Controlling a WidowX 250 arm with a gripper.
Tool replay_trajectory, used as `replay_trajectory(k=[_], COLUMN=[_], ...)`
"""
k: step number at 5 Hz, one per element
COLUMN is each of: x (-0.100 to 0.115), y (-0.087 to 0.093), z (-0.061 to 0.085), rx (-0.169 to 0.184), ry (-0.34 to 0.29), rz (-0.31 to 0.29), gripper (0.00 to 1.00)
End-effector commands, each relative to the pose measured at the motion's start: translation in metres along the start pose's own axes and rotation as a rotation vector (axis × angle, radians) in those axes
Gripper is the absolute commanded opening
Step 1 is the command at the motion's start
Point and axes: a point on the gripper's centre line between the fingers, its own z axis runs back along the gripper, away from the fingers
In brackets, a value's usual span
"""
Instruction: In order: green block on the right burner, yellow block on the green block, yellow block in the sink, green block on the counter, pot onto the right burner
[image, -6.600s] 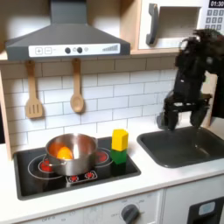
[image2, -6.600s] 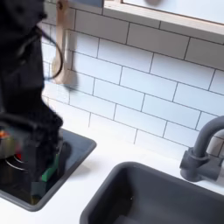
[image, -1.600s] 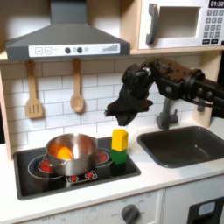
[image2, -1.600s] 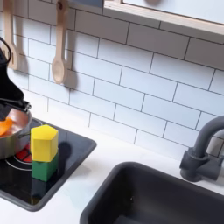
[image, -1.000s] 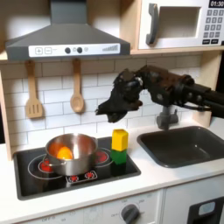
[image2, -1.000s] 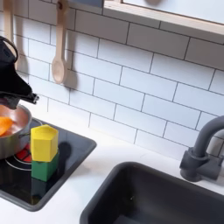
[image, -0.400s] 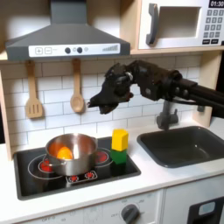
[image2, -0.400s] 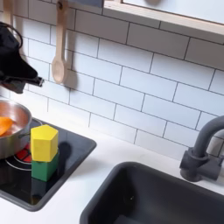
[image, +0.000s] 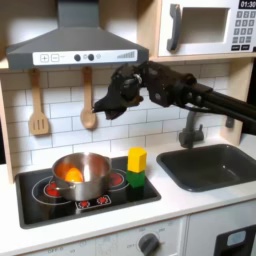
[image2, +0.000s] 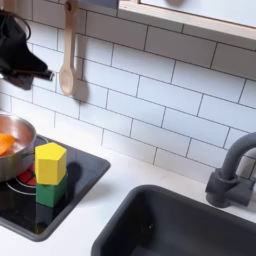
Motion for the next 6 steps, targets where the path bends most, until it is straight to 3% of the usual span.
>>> replay_trajectory(k=[1, 2, 3, 4, 5, 6], x=[0.018, 0.012, 0.024, 0.036, 0.044, 0.056], y=[-0.002, -0.004, -0.004, 0.006, 0.006, 0.005], z=[0.017, 0.017, 0.032, 0.041, 0.040, 0.048], rx=[-0.015, -0.031, -0.056, -0.031, -0.033, -0.025], ry=[-0.071, -0.031, -0.053, -0.095, -0.118, -0.153], rz=[0.009, -0.002, 0.008, 0.014, 0.034, 0.032], gripper=[0.00, 0.00, 0.00, 0.00, 0.00, 0.00])
